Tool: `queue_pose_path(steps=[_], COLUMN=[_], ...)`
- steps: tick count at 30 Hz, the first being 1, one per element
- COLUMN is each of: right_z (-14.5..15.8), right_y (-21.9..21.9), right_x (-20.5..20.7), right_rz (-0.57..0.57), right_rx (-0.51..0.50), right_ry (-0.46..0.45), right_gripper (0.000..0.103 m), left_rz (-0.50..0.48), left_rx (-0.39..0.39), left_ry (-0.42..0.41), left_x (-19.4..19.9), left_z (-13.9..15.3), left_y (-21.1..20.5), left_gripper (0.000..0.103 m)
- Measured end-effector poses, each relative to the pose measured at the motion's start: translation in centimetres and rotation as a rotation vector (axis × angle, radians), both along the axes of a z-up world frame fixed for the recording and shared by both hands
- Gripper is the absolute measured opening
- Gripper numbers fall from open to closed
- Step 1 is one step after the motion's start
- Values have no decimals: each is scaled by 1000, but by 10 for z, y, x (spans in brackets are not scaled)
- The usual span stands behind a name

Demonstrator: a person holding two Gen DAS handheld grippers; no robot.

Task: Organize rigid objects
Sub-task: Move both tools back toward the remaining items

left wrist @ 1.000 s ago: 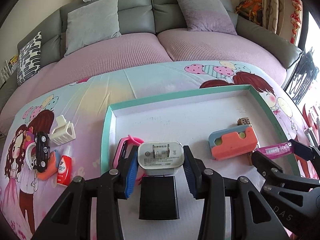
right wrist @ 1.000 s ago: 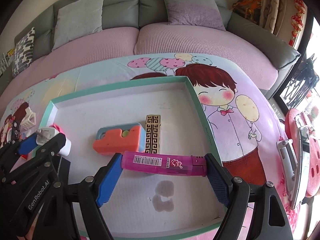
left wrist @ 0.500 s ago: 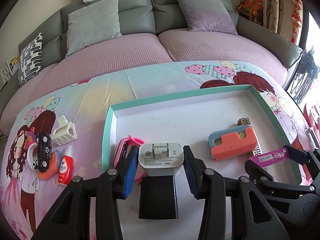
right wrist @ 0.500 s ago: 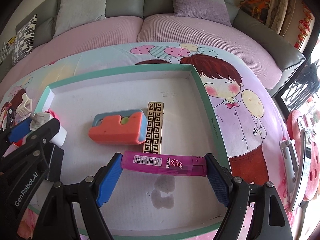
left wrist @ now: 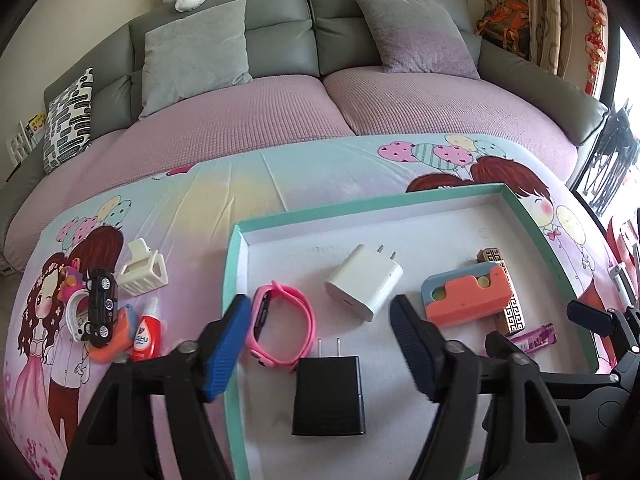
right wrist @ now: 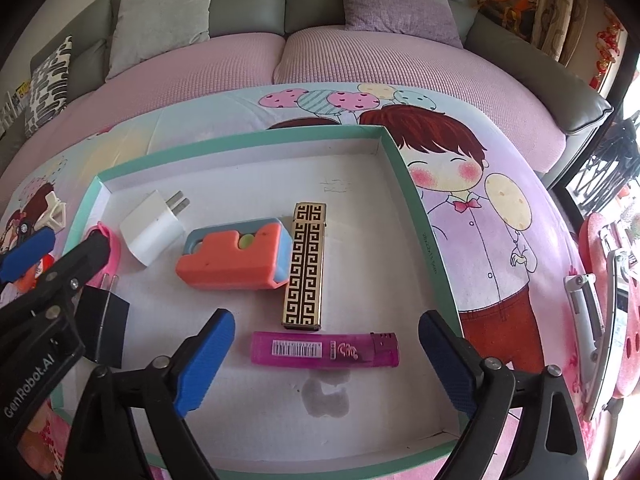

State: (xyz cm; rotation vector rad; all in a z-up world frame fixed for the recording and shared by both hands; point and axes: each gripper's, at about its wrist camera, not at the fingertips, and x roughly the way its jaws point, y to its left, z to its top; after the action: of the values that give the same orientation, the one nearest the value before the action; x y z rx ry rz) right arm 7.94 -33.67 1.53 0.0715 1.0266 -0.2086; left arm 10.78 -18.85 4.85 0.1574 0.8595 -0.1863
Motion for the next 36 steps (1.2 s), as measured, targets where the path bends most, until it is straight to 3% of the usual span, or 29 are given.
queue_pose_path(steps=[7, 20, 25, 36], right_z=[4, 9, 19, 28], right_y=[-2, 5, 17, 72], right_x=[-1, -1, -1, 7], right_rz=[-5, 2, 37, 166], right_rx=[25, -3, -22, 18], right_ry=[-35, -61, -120, -232], right_gripper=[103, 103, 103, 103], left_rz=[81, 185, 215, 391], left_rx=[1, 1, -9, -33], left_ry=[-28, -14, -24, -60], left_x=[6, 14, 13, 8], left_z=[4, 0, 5, 19], left_y=[19, 45, 56, 125], left_gripper=[95, 96, 96, 96])
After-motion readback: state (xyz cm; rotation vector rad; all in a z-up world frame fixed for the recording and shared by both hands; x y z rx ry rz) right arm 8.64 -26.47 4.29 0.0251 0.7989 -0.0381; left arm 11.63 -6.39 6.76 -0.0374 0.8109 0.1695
